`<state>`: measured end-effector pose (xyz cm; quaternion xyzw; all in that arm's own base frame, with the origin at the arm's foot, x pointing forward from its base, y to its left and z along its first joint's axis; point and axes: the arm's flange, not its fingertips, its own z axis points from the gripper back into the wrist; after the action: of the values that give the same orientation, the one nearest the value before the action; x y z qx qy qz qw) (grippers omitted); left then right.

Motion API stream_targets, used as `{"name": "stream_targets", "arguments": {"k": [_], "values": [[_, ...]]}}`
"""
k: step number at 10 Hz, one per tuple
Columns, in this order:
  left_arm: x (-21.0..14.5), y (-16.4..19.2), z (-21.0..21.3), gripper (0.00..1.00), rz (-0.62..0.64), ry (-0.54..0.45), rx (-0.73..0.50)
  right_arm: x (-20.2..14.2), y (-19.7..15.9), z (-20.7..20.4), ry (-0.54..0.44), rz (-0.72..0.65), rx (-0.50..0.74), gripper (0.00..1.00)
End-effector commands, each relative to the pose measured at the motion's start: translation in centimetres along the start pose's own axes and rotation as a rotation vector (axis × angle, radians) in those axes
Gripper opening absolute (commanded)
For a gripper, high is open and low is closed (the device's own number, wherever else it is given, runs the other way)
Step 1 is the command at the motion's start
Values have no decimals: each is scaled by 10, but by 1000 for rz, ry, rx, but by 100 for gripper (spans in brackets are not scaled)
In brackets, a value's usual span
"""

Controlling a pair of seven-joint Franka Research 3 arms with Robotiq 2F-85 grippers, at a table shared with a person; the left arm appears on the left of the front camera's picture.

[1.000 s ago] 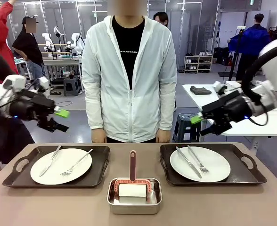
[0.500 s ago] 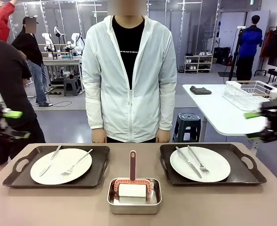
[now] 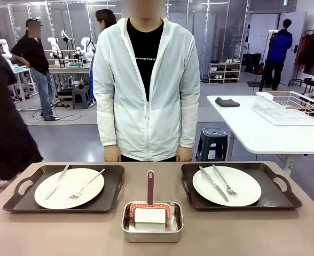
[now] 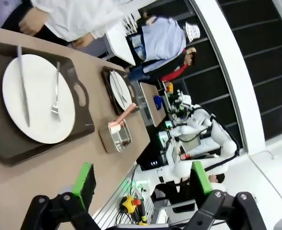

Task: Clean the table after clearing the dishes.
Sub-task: When the left (or right) Handle tray is removed, use the left hand (or right hand) to clean the left (or right) side of the table with the Lint Roller.

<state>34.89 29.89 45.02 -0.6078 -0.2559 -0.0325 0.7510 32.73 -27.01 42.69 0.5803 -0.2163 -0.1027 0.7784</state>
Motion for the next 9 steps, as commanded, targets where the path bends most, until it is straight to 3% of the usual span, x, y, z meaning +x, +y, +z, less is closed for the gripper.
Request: {"name": "stream_targets", "arguments": {"k": [1, 2, 3, 9], "values": [[3, -3, 10, 100, 9, -55, -1, -5, -9, 10, -50, 4, 44, 100], [5, -2, 17, 100, 29, -88, 3, -8, -12, 15, -81, -12, 30, 100], [-3, 2, 10, 100, 8, -28, 7, -5, -11, 11, -77, 10, -7, 100], [-3, 2, 10, 100, 8, -28, 7, -7, -15, 20, -57, -35, 11, 100]]}}
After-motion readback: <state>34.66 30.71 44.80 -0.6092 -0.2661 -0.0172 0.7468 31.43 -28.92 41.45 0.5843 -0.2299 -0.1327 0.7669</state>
